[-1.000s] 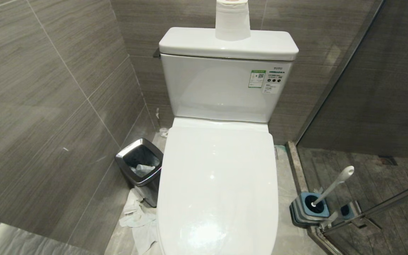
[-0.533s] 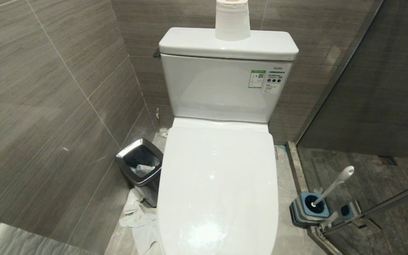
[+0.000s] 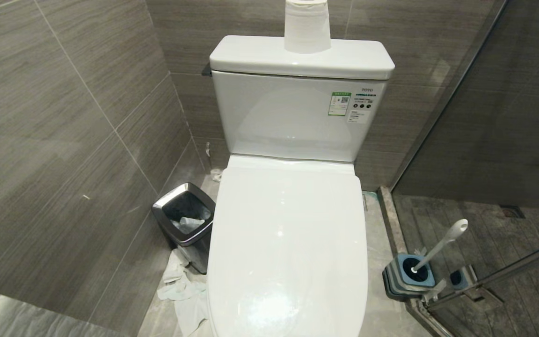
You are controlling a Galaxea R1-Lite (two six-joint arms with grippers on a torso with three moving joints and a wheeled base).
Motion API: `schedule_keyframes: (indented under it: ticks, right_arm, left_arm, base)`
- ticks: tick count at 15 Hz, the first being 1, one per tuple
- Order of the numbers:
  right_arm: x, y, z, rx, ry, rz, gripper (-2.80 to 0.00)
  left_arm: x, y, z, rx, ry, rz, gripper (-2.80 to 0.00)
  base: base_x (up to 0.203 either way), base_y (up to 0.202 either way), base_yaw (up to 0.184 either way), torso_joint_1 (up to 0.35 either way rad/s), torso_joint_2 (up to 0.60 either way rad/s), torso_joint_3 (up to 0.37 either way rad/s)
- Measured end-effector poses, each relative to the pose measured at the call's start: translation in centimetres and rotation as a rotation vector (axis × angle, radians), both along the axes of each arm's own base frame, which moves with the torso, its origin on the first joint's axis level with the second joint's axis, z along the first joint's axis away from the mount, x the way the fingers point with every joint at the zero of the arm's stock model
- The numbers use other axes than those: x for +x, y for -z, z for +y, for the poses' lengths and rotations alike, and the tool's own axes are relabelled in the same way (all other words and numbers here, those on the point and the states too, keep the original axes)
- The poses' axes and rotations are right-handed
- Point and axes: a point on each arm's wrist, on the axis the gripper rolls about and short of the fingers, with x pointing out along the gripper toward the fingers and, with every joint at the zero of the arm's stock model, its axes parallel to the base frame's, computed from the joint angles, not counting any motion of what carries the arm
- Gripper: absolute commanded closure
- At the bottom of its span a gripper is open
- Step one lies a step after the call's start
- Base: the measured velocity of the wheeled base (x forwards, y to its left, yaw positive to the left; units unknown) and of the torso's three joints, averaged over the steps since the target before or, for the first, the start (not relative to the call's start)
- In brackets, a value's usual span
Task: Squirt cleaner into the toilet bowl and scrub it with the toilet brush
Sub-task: Use the left hand to lift the toilet lid slightly
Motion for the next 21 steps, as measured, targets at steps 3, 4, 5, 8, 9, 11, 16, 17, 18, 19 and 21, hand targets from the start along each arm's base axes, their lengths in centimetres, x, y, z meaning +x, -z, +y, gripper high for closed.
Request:
schedule_keyframes:
  ticks: [3,4,5,8,9,11,16,17,18,19,21]
  right_arm:
    - [0.0,0.0,0.0,0.0,0.0,0.0,0.0]
    - [0.0,0.0,0.0,0.0,0.0,0.0,0.0]
    - [0.0,0.0,0.0,0.0,0.0,0.0,0.0]
    - [0.0,0.0,0.0,0.0,0.0,0.0,0.0]
    - [0.0,0.0,0.0,0.0,0.0,0.0,0.0]
    - [0.0,0.0,0.0,0.0,-0.001,0.0,0.0]
    - [0.0,0.0,0.0,0.0,0.0,0.0,0.0]
    - [0.0,0.0,0.0,0.0,0.0,0.0,0.0]
    - [0.0,0.0,0.0,0.0,0.0,0.0,0.0]
    - [0.0,0.0,0.0,0.0,0.0,0.0,0.0]
    - [0.0,0.0,0.0,0.0,0.0,0.0,0.0]
  left_arm:
    - [2.8,-0.1,-0.4,0.002,0.034,0.072,0.0]
    - [3.6,0.2,-0.5,0.004,0.044,0.101,0.0]
    - [4.4,0.5,-0.7,0.005,0.054,0.129,0.0]
    - [7.1,1.1,-1.3,0.012,0.061,0.196,0.0]
    - [8.2,1.2,-1.6,0.015,0.056,0.201,0.0]
    - [10.4,1.4,-2.3,0.022,0.05,0.201,0.0]
    - [15.4,2.9,-3.9,0.031,0.048,0.235,0.0]
    - [16.5,3.3,-4.1,0.033,0.049,0.246,0.0]
    - [17.6,3.7,-4.3,0.036,0.051,0.255,0.0]
    - [18.8,4.1,-4.6,0.037,0.053,0.269,0.0]
    - [21.0,5.1,-4.7,0.04,0.061,0.302,0.0]
  base:
    - [0.0,0.0,0.0,0.0,0.0,0.0]
    - [0.0,0.0,0.0,0.0,0.0,0.0]
    - [0.0,0.0,0.0,0.0,0.0,0.0]
    - [0.0,0.0,0.0,0.0,0.0,0.0]
    - [0.0,0.0,0.0,0.0,0.0,0.0]
    - [0.0,0.0,0.0,0.0,0.0,0.0]
    - [0.0,0.0,0.0,0.0,0.0,0.0]
    - [0.0,0.0,0.0,0.0,0.0,0.0]
    - [0.0,0.0,0.0,0.0,0.0,0.0]
    - [0.0,0.0,0.0,0.0,0.0,0.0]
    - [0.0,0.0,0.0,0.0,0.0,0.0]
